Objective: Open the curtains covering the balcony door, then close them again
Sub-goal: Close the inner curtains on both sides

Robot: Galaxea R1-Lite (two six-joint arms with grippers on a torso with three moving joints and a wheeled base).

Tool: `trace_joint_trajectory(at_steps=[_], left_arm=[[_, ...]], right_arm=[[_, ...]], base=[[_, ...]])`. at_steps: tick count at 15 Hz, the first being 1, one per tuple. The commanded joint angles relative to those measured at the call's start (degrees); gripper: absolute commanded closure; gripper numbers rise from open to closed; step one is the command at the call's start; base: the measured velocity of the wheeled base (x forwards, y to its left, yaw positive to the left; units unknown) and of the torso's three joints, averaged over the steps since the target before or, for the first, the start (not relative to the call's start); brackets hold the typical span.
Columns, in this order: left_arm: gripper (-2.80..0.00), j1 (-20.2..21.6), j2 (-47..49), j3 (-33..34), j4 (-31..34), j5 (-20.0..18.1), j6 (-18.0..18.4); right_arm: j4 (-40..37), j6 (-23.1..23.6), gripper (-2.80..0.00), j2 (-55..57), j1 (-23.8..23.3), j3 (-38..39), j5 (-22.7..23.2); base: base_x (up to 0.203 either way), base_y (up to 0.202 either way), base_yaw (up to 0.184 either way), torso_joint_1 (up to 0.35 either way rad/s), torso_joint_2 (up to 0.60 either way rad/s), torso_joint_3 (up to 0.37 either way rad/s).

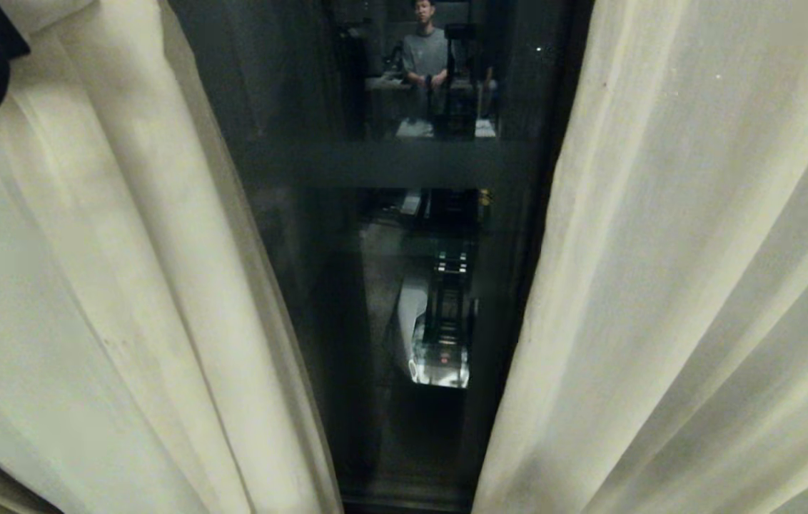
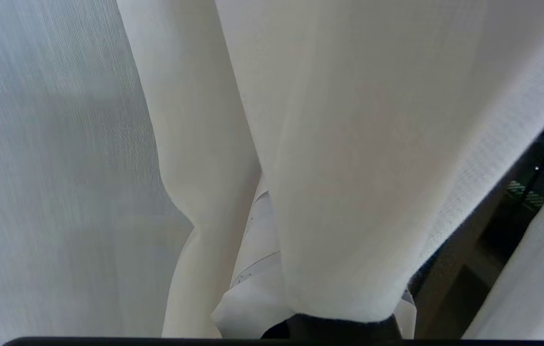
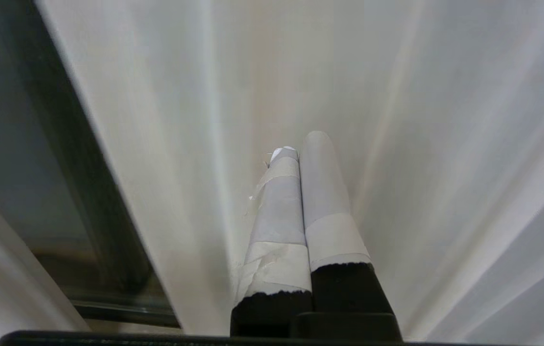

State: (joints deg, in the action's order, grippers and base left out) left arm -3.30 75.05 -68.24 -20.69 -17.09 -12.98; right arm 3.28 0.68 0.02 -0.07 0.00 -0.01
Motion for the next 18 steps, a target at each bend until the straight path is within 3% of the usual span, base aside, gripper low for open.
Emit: trace_joint_trajectory(at_steps=[1,18], left_arm=[[0.00,-0.04,0.01,0.04,0.03,-0.14,-0.11],[0.00,-0.12,0.02,0.21,0.03,-0.14,-0.20]], right_arm=[[0.06,0.02,0.00,-0.02,-0.01,0.00,0.01],[0.06,0.02,0.00,-0.02,-0.01,0.00,0.01]], base=[[0.000,-0.187,0.003,0.002,0.00,0.003],[0.000,-0.190,0.001,0.003,0.00,0.003]])
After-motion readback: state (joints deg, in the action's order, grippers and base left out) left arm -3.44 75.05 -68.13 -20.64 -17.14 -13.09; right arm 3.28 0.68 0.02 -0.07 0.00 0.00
